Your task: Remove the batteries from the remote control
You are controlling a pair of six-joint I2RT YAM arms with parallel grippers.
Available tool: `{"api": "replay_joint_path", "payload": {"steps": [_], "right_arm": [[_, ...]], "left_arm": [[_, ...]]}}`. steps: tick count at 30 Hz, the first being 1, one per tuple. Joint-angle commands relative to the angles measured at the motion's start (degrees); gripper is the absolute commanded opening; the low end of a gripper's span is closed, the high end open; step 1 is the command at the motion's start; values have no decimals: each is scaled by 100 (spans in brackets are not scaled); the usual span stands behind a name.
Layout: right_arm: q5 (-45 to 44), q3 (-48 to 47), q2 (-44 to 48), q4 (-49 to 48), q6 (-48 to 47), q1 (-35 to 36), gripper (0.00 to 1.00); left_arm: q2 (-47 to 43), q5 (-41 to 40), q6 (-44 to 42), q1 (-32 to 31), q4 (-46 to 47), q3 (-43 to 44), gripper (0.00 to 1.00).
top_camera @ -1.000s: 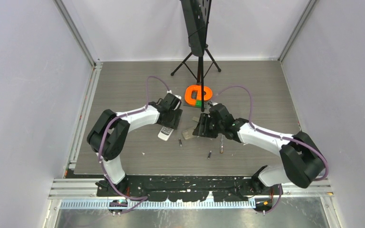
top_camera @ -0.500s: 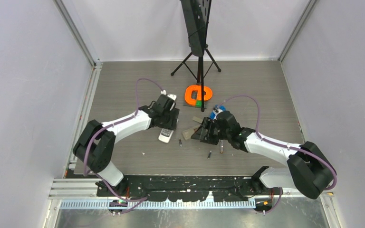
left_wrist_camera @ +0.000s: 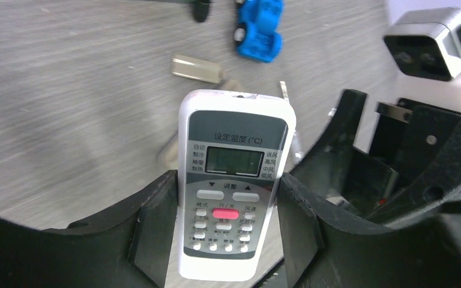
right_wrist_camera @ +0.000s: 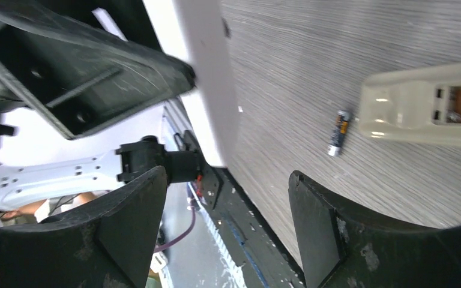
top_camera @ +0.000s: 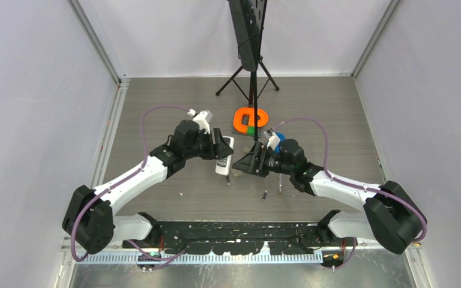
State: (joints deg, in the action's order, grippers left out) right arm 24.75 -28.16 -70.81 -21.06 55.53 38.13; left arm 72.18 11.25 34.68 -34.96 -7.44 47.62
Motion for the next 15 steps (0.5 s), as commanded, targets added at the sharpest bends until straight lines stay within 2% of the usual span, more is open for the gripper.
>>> {"api": "replay_joint_path", "payload": {"steps": [1, 4, 7, 15], "right_arm": [[481, 109, 173, -1317, 352, 10, 79], [638, 117, 152, -1644, 437, 10, 79], [700, 139, 83, -1855, 499, 15, 79], [684, 323, -1, -2178, 672, 10, 80]], "left_arm": [[-227, 1093, 1067, 32, 1743, -485, 17], [-170, 1515, 1487, 24, 2516, -702, 17], [-79, 1795, 1677, 28, 2898, -738, 16], [-110, 2115, 1667, 25, 3053, -622, 16]]}}
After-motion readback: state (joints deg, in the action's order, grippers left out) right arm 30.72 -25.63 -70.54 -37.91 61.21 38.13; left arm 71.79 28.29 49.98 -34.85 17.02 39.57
